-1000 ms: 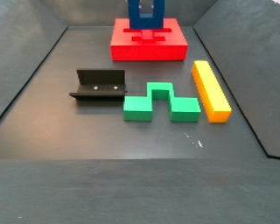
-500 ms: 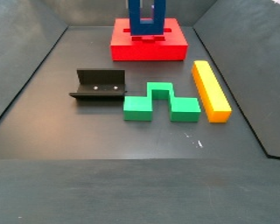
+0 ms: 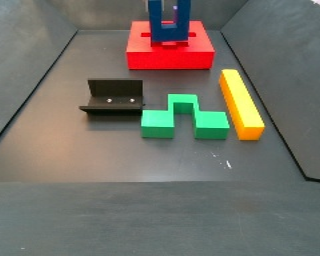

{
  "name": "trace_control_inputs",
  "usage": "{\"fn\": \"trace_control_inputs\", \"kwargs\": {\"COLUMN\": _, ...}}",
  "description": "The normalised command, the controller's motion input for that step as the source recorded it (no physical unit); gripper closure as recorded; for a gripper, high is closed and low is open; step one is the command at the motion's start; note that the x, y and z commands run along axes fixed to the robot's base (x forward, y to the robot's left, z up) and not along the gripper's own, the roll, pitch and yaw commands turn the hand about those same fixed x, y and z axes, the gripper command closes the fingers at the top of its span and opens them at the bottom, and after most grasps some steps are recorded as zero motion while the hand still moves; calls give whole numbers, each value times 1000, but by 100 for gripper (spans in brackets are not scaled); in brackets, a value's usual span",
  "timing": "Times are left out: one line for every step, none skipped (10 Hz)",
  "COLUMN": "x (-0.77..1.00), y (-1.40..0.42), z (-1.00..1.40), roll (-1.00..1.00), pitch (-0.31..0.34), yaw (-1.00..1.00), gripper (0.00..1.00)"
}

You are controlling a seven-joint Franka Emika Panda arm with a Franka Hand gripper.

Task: Pick up the blue object. Move up. Move to above the board. Insert the blue object.
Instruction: Insert the blue object.

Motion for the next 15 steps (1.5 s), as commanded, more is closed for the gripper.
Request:
{"fn": "trace_control_inputs", "kwargs": {"x": 77, "y": 0, "z": -34, "roll": 163, "pitch": 56, "yaw": -143, "gripper": 100}}
{"fn": "trace_control_inputs", "kwargs": {"x": 0, "y": 0, "z": 0, "roll": 39, "pitch": 20, "yaw": 0, "gripper": 100}}
{"fn": "trace_control_inputs", "kwargs": {"x": 0, "y": 0, "z": -23, "roll": 0, "pitch": 0, "yaw": 0, "gripper": 100}}
{"fn": "trace_control_inputs", "kwargs": {"x": 0, "y": 0, "z": -109, "roll": 0, "pitch": 0, "yaw": 0, "gripper": 100}}
{"fn": "trace_control_inputs", "kwargs": {"x": 0, "y": 0, "z": -203, "roll": 23, "pitch": 0, "yaw": 0, "gripper": 100}}
{"fn": "trace_control_inputs", "kwargs": {"x": 0, "y": 0, "z": -309, "roll": 79, "pitch": 0, "yaw": 0, "gripper": 100}}
{"fn": "trace_control_inputs", "kwargs": {"x": 3, "y": 0, "z": -306, "roll": 104, "pitch": 0, "yaw": 0, "gripper": 100}}
{"fn": "trace_control_inputs", "kwargs": {"x": 26, "y": 0, "z": -249, "roll": 73, "pitch": 0, "yaw": 0, "gripper": 100}}
{"fn": "trace_control_inputs", "kwargs": {"x": 0, "y": 0, "z": -206, "roll": 26, "pitch": 0, "yaw": 0, "gripper": 100}}
{"fn": "trace_control_inputs", "kwargs": {"x": 23, "y": 0, "z": -171, "roll": 4, "pitch": 0, "yaw": 0, "gripper": 100}}
{"fn": "trace_control_inputs", "kwargs": {"x": 254, "y": -14, "z": -91, "roll": 27, "pitch": 0, "yaw": 0, "gripper": 100}}
{"fn": "trace_control_inputs", "kwargs": {"x": 509, "y": -26, "z": 0, "roll": 3, "pitch": 0, "yaw": 0, "gripper": 100}}
{"fn": "trace_control_inputs", "kwargs": {"x": 517, "y": 0, "z": 0, "roll": 0, "pitch": 17, "yaw": 0, "gripper": 100}}
{"fn": "trace_control_inputs", "kwargs": {"x": 340, "y": 0, "z": 0, "roll": 0, "pitch": 26, "yaw": 0, "gripper": 100}}
{"fn": "trace_control_inputs", "kwargs": {"x": 40, "y": 0, "z": -46, "roll": 1, "pitch": 4, "yaw": 0, "gripper": 100}}
